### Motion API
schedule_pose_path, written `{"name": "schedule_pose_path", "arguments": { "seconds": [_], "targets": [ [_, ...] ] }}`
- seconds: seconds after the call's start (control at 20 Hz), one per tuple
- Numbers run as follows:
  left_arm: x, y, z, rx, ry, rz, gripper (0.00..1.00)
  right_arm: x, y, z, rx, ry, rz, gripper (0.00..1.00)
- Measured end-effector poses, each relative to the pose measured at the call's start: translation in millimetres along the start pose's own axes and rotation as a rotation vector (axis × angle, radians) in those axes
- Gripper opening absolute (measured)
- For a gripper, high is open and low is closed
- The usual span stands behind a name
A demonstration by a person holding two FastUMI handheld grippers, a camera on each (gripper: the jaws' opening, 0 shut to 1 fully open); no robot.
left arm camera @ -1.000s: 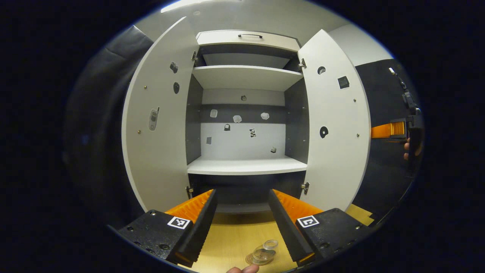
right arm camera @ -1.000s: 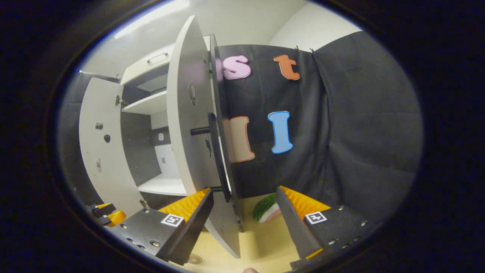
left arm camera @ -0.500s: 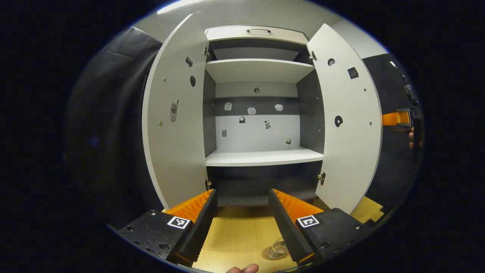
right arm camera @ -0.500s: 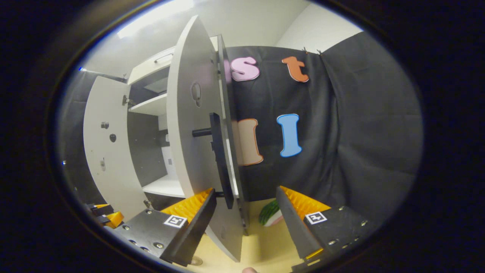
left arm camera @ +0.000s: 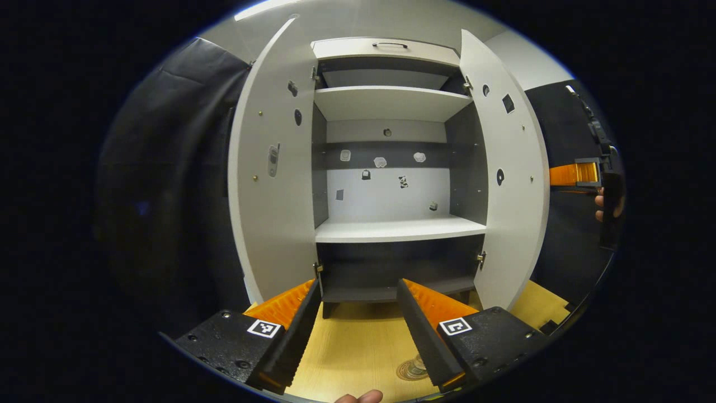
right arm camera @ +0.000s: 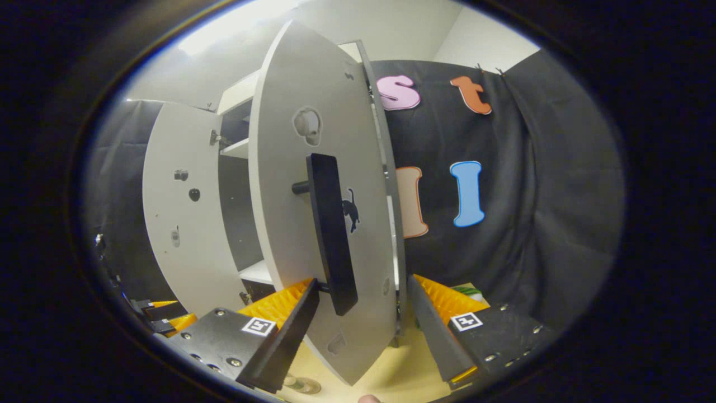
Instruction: Grasp the bottle in the cabinet with the left hand and place it on the coaster, then close the right door with the right hand and the left door with the left hand.
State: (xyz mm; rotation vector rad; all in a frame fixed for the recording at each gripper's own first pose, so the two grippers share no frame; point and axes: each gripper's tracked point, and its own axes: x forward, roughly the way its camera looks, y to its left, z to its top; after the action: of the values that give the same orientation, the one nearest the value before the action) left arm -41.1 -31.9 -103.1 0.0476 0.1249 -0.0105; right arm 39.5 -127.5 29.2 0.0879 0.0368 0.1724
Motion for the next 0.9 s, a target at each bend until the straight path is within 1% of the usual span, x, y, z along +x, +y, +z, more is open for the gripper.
{"name": "schedule_pose_path", "arguments": {
  "seconds": [0.3,0.45,0.5,0.65,0.8,0.85,0.9],
  "targets": [
    [-3.5,41.2,1.8,-0.031,0.001,0.064,0.88,22.4,34.2,-6.1,0.015,0.01,0.035,0.98],
    [-7.3,66.6,11.4,-0.039,-0.022,0.105,0.88,41.1,53.3,-8.4,0.029,-0.001,0.045,1.0],
    [-8.5,73.1,17.2,-0.046,-0.04,0.107,0.88,48.0,59.9,-9.0,0.028,-0.006,0.046,1.0],
    [-12.9,95.2,22.4,-0.064,-0.043,0.125,0.86,71.2,79.3,-9.2,-0.002,-0.018,0.041,1.0],
    [-16.0,123.1,33.4,-0.086,-0.057,0.155,0.86,97.6,98.2,-9.7,-0.057,-0.032,0.027,1.0],
    [-14.9,133.1,39.2,-0.086,-0.065,0.165,0.86,106.2,103.3,-9.2,-0.073,-0.037,0.019,0.97],
    [-12.5,140.6,42.9,-0.09,-0.067,0.168,0.86,113.6,109.0,-8.4,-0.085,-0.044,0.008,0.96]
  ]
}}
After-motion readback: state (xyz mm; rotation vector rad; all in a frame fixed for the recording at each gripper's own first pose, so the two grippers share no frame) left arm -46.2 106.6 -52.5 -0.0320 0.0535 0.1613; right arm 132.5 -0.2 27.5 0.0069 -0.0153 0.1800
